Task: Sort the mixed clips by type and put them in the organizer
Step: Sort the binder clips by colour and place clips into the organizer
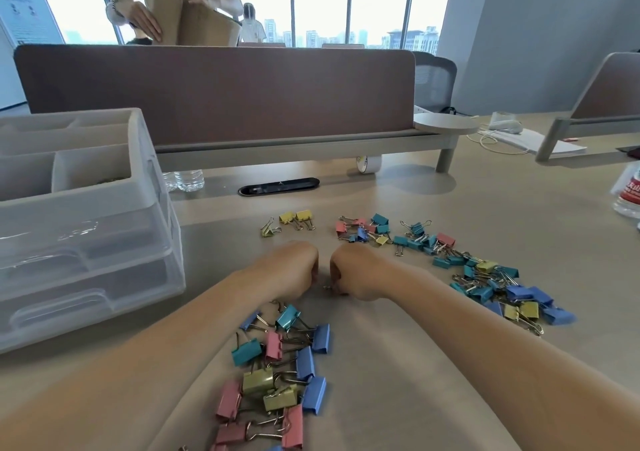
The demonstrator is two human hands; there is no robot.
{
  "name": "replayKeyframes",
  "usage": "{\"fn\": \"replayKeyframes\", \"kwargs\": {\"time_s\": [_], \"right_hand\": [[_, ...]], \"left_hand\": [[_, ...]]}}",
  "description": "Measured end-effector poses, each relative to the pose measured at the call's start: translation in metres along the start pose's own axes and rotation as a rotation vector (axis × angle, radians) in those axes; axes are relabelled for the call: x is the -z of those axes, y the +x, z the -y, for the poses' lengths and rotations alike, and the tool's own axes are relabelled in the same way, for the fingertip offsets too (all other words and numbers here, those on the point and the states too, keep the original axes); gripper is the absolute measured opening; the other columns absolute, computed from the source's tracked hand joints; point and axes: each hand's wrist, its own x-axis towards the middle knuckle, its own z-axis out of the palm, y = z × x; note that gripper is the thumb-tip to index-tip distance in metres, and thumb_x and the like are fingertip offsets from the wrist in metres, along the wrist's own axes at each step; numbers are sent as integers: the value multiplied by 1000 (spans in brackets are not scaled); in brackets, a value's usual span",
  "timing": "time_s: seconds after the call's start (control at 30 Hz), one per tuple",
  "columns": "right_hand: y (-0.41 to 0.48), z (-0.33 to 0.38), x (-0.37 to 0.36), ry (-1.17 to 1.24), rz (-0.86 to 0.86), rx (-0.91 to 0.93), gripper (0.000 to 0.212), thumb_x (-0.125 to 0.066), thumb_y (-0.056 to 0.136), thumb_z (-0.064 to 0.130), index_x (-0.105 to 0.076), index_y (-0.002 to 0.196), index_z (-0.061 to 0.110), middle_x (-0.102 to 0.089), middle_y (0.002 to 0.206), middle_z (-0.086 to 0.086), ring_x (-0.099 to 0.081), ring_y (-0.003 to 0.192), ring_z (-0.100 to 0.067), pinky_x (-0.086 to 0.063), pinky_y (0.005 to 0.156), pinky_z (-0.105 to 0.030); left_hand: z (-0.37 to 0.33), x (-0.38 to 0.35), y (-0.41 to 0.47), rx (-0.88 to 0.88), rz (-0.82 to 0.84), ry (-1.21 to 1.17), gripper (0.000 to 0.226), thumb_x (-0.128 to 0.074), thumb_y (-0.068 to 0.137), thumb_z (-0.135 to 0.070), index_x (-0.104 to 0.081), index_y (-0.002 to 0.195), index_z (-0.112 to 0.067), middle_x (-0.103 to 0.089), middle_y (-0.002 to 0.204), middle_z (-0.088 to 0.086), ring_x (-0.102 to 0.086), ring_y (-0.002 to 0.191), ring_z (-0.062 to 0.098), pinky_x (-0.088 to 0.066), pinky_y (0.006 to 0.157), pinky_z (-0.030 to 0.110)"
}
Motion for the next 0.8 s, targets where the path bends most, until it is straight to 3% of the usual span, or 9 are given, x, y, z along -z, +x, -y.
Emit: {"fn": "replayKeyframes", "kwargs": {"time_s": [0.17,0.43,0.6,0.73,0.8], "right_hand": [[-1,3,1,-56,5,-14,19,-56,97,20,-67,102,5,-67,96,-13,-62,85,-27,-53,77,-37],[-9,-1,11,57,21,-30,22,-56,95,14,-72,97,0,-72,96,-17,-67,94,-33,-55,84,-41],[-16,-5,18,89,37,-31,22,-56,94,14,-72,100,0,-72,100,-16,-66,98,-32,-54,87,-41],[-19,-3,19,72,47,-33,23,-61,92,22,-73,101,6,-72,101,-10,-66,97,-28,-54,86,-38],[-20,-1,19,52,57,-32,24,-64,91,24,-73,102,6,-73,100,-10,-66,96,-27,-52,81,-34]], "left_hand": [[4,7,-3,-12,-27,-45,21,-52,91,-4,-70,99,-10,-66,102,8,-60,91,23,-48,74,32],[-2,10,-6,-39,-55,-92,18,-53,93,-8,-69,98,-14,-67,101,4,-59,87,19,-46,71,30],[-4,9,-7,-32,-63,-114,16,-54,94,-12,-69,98,-11,-68,100,8,-63,90,24,-51,75,37],[-6,8,-6,-41,-51,-124,15,-55,95,-14,-69,101,-13,-66,96,3,-56,73,14,-38,59,23],[-8,7,-6,-35,-41,-129,17,-54,95,-12,-69,103,-13,-65,96,2,-55,72,13,-36,58,23]]}}
